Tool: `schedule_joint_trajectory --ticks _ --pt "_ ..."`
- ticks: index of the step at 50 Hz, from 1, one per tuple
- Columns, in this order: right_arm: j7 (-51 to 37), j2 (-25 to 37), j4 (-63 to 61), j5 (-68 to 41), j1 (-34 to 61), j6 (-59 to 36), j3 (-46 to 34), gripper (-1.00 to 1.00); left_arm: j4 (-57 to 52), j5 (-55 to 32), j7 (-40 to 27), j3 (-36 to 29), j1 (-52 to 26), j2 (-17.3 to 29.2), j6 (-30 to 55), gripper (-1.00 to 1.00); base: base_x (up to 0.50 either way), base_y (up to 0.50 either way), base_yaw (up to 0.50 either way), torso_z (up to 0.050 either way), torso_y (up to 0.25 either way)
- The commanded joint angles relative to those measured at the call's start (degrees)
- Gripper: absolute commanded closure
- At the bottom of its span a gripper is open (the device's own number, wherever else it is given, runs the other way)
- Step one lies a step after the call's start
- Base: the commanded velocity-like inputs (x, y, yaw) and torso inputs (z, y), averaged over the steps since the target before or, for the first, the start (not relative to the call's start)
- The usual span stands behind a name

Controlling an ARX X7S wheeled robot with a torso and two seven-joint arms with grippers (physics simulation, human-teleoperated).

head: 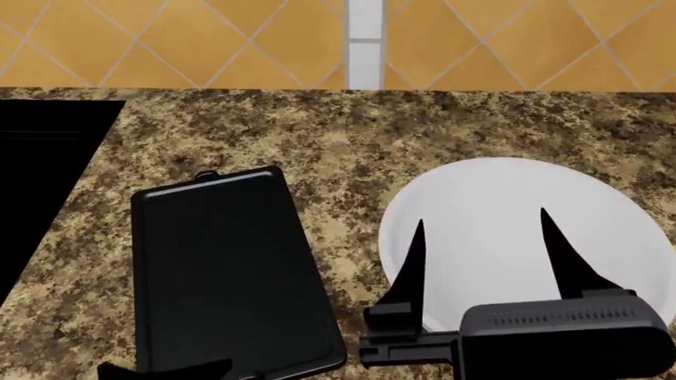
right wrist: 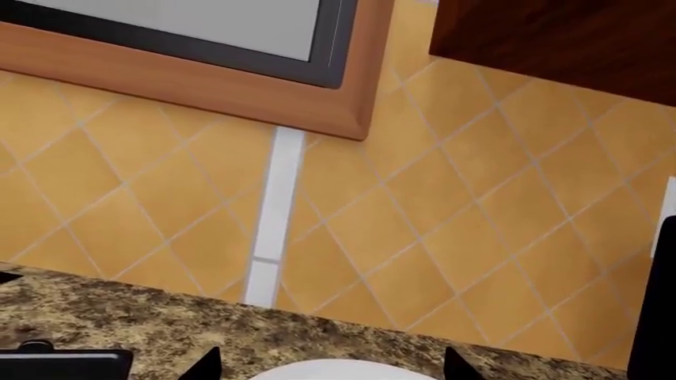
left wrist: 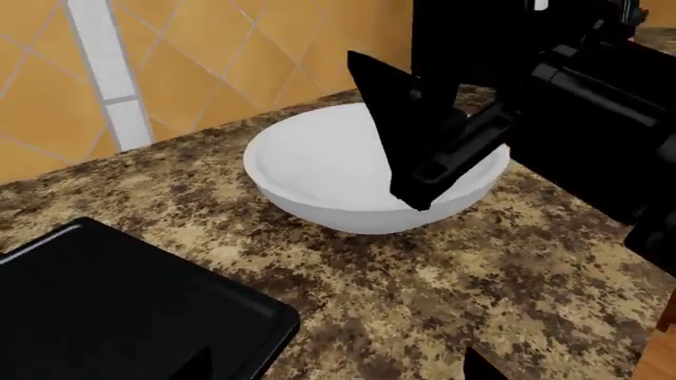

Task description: Move the fresh-baked cupcake off the tray onto the counter, and place the bowl used for mixing into the sink.

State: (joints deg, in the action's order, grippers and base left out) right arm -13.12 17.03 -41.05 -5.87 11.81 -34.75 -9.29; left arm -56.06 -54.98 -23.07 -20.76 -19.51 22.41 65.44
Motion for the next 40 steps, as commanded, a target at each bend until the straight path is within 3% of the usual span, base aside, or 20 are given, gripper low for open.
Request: schedule_joint_trajectory --ticks 1,3,6,9,12,14,15,19,22,25,29,35,38,40 --pt "-0.25 0.33 -1.04 -0.32 -0.42 -0.06 0.09 -1.0 -3.92 -16.13 -17.63 -9.24 -11.55 11.85 -14.58 -1.0 0.0 0.0 0.0 0.0 0.0" --pt "-0.26 0.36 -1.15 -0.28 -0.32 -0.22 -0.07 -1.0 -3.93 -20.03 -21.77 -14.54 -17.63 16.44 -21.93 -1.0 0.0 0.0 0.0 0.0 0.0" --pt "-0.4 0.36 -1.2 -0.32 -0.23 -0.34 -0.02 -1.0 -3.93 -21.31 -24.69 -27.85 -28.04 23.48 -36.13 -1.0 0.0 0.0 0.0 0.0 0.0" --pt "-0.47 0.47 -1.38 -0.32 -0.34 -0.39 -0.12 -1.0 -3.94 -16.37 -29.02 -53.3 -47.42 30.11 -55.7 -1.0 0.0 0.0 0.0 0.0 0.0" --pt "-0.5 0.54 -1.46 -0.44 -0.5 -0.36 -0.1 -1.0 -3.93 -9.45 -35.34 -79.08 -68.51 32.04 -73.47 -1.0 0.0 0.0 0.0 0.0 0.0" --pt "-0.52 0.62 -1.52 -0.44 -0.59 -0.4 -0.17 -1.0 -3.93 -6.41 -38.59 -96.27 -78.53 34.88 -82.24 -1.0 0.0 0.0 0.0 0.0 0.0" --pt "-0.55 0.67 -1.54 -0.43 -0.61 -0.42 -0.18 -1.0 -3.92 -5.45 -38.44 -100.76 -81.02 36.65 -85.87 -1.0 0.0 0.0 0.0 0.0 0.0" --pt "-0.54 0.76 -0.72 -0.47 -0.86 0.45 -0.16 -1.0 -3.78 0.37 -42.21 -106.38 -84.64 46.1 -88.97 -1.0 0.0 0.0 0.0 0.0 0.0" --pt "-0.56 0.73 0.02 -0.61 -0.87 0.93 -0.02 -1.0 -3.92 4.82 -43.2 -113.06 -87.57 50.11 -91.7 -1.0 0.0 0.0 0.0 0.0 0.0" --pt "-0.51 0.86 0.2 -0.79 -0.69 0.85 0.14 -1.0 -3.93 6.18 -44.29 -127.43 -101.6 55.43 -95.56 -1.0 0.0 0.0 0.0 0.0 0.0" --pt "-0.53 0.8 0.79 -0.9 -0.67 1.53 0.14 -1.0 -3.91 8.67 -50.35 -144.09 -115.21 55.44 -99.05 -1.0 0.0 0.0 0.0 0.0 0.0" --pt "-0.69 0.95 0.75 -1.17 -0.84 1.49 0.49 -1.0 -3.93 16.45 -54.09 -145.39 -113.99 67.51 -95.98 -1.0 0.0 0.0 0.0 0.0 0.0" --pt "-0.76 -0.21 0.01 -4.05 -0.9 0.6 3.01 -1.0 -3.93 22.01 -59.36 -147.01 -111.42 67.55 -96.23 -1.0 0.0 0.0 0.0 0.0 0.0" --pt "-0.86 0.2 -2.02 -4.82 0.0 -3.26 3.13 -1.0 -3.92 21.08 -58.06 -146.94 -111.05 67.55 -95.32 -1.0 0.0 0.0 0.0 0.0 0.0"
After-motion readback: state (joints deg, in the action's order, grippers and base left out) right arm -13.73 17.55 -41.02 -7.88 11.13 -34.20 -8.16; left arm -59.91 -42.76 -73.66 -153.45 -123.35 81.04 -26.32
